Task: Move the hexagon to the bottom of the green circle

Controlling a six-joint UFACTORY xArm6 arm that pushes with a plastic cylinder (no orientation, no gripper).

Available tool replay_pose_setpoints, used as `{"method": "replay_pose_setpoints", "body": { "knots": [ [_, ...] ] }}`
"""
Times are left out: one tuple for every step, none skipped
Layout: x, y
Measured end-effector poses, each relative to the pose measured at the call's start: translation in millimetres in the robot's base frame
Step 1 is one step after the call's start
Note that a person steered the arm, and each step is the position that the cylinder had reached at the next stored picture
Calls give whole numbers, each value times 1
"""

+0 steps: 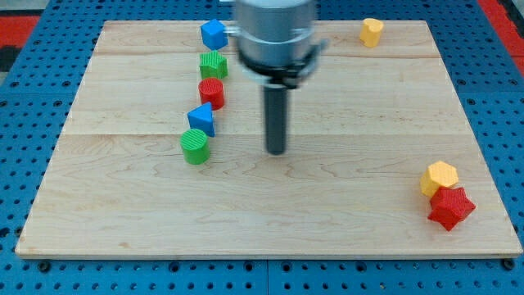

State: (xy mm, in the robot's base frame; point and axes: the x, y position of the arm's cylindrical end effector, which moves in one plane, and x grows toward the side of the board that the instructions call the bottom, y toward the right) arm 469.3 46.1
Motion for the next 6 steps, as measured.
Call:
{"method": "replay_pose_setpoints", "body": {
  "knots": [
    [0,101],
    [0,201],
    [11,277],
    [59,281],
    [66,232],
    [66,165]
  ]
}}
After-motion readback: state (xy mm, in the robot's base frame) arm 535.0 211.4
